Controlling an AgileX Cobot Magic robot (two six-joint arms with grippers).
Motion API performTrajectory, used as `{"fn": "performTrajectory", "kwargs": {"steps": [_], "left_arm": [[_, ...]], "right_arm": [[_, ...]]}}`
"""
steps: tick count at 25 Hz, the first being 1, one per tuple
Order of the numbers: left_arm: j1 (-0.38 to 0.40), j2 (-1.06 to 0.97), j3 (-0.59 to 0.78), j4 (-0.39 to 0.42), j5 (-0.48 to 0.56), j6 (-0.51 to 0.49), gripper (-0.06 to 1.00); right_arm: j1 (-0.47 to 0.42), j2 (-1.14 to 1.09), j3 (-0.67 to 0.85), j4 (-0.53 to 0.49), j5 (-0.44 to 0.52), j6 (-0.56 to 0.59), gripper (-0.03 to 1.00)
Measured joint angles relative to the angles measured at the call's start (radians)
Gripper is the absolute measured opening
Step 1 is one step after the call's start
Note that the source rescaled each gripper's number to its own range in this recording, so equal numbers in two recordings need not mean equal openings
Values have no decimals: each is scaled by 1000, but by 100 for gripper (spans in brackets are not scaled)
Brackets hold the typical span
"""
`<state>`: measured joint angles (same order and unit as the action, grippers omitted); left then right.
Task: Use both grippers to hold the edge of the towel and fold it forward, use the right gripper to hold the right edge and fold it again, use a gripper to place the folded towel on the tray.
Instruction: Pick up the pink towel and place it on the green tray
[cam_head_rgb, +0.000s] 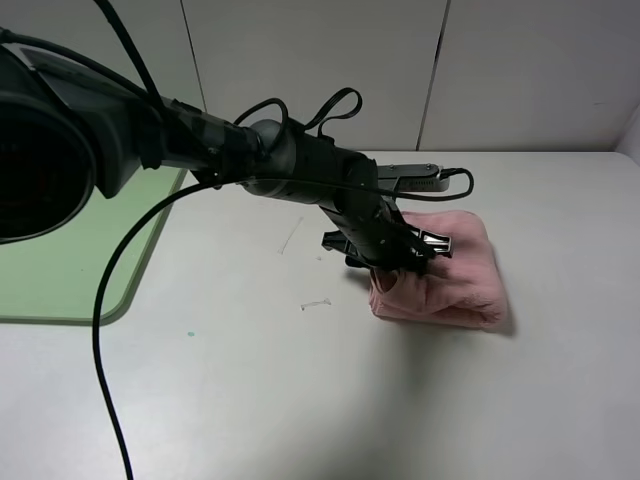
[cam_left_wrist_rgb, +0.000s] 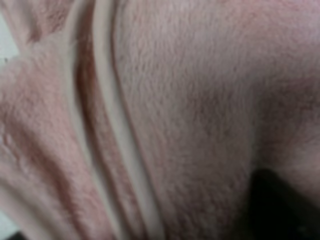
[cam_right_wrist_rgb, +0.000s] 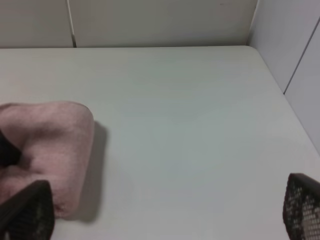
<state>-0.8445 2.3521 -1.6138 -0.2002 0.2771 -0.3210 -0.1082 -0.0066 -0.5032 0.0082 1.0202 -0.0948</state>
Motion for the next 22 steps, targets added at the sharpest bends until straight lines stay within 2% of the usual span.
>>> {"fn": "performTrajectory", "kwargs": {"steps": [7,13,17,22], "left_arm": [[-2,4,0,-10,0,0,18],[-2,4,0,-10,15,0,18],[13,-27,-1,-1,134,7,18],[48,-84,-1,77,293,27,18]], "right_arm": [[0,0,0,0,0,0,100],[0,0,0,0,0,0,100],[0,0,0,0,0,0,100],[0,0,0,0,0,0,100]]}}
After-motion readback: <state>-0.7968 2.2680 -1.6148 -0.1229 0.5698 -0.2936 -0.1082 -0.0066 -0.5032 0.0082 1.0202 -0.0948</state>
